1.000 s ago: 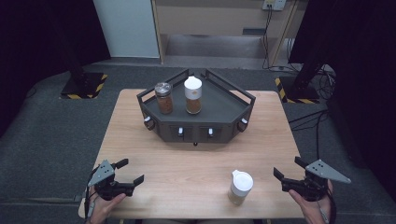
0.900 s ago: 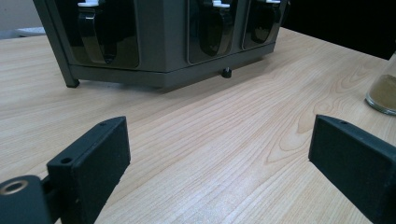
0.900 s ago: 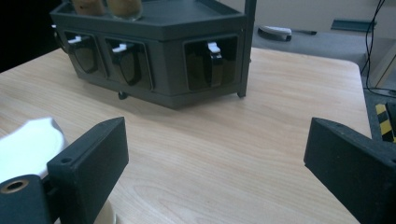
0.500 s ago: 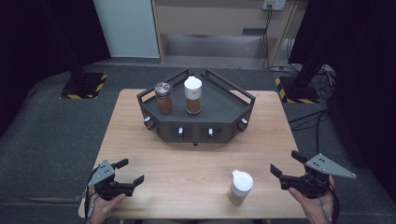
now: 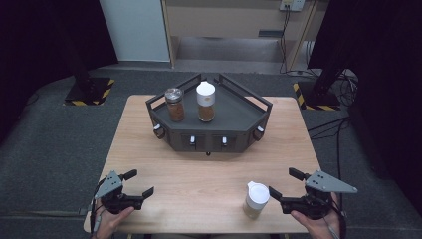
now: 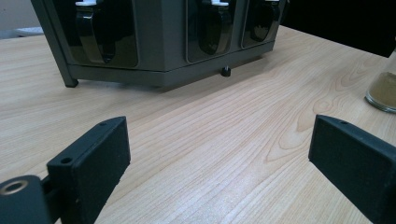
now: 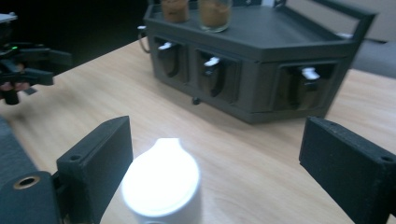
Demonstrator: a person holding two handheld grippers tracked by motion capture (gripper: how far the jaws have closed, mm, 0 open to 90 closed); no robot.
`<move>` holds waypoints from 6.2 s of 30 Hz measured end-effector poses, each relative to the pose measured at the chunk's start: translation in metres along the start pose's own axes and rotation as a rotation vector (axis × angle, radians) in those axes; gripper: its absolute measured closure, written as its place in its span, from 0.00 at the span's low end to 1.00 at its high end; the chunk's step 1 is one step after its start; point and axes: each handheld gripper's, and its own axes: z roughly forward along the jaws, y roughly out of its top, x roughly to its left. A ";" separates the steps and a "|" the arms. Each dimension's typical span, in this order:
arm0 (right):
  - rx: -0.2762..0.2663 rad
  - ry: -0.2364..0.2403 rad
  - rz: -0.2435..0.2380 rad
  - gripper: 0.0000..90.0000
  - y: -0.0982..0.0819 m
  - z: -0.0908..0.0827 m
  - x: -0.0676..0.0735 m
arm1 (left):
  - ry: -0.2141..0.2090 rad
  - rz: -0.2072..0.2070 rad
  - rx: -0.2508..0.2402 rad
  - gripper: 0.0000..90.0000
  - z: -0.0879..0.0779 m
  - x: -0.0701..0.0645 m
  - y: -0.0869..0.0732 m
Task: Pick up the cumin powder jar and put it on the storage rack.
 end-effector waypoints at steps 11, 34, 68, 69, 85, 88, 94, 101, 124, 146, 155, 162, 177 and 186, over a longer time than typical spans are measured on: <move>0.057 0.063 0.008 0.12 -0.009 0.023 0.005 | 0.001 0.005 0.004 0.05 0.000 -0.001 0.001; 0.121 0.081 -0.013 0.25 -0.030 0.055 0.013 | 0.002 0.010 0.008 0.05 0.000 -0.001 0.001; 0.142 0.022 -0.089 0.34 -0.016 0.055 0.027 | -0.007 0.012 0.008 0.05 0.001 -0.001 0.001; 0.142 0.021 -0.092 0.34 -0.013 0.055 0.027 | -0.007 0.011 0.008 0.05 0.001 -0.001 0.001; 0.171 0.008 -0.077 0.34 0.038 0.061 0.018 | -0.009 0.012 0.010 0.05 0.001 -0.001 0.002; 0.171 0.000 -0.079 0.34 0.050 0.061 0.017 | -0.009 0.013 0.008 0.05 0.001 -0.001 0.001; 0.173 -0.005 -0.067 0.34 0.076 0.062 0.010 | -0.010 0.013 0.011 0.05 0.001 -0.001 0.002; 0.192 -0.009 -0.070 0.34 0.105 0.069 0.004 | -0.011 0.012 0.014 0.05 0.002 -0.001 0.002; 0.170 -0.070 -0.066 0.35 0.180 0.107 -0.010 | -0.010 0.017 0.018 0.05 0.002 -0.001 0.002; 0.172 -0.163 -0.016 0.34 0.220 0.165 -0.030 | -0.009 0.014 0.017 0.05 0.002 -0.001 0.002; 0.179 -0.195 0.001 0.34 0.223 0.192 -0.036 | -0.007 0.013 0.015 0.05 0.001 -0.001 0.002; 0.174 -0.219 0.012 0.34 0.223 0.210 -0.038 | -0.007 0.012 0.015 0.05 0.001 0.000 0.002; 0.186 -0.250 0.037 0.34 0.221 0.240 -0.038 | -0.011 0.012 0.012 0.05 0.002 0.000 0.001; 0.194 -0.246 0.048 0.34 0.217 0.249 -0.039 | -0.012 0.013 0.012 0.05 0.001 0.000 0.001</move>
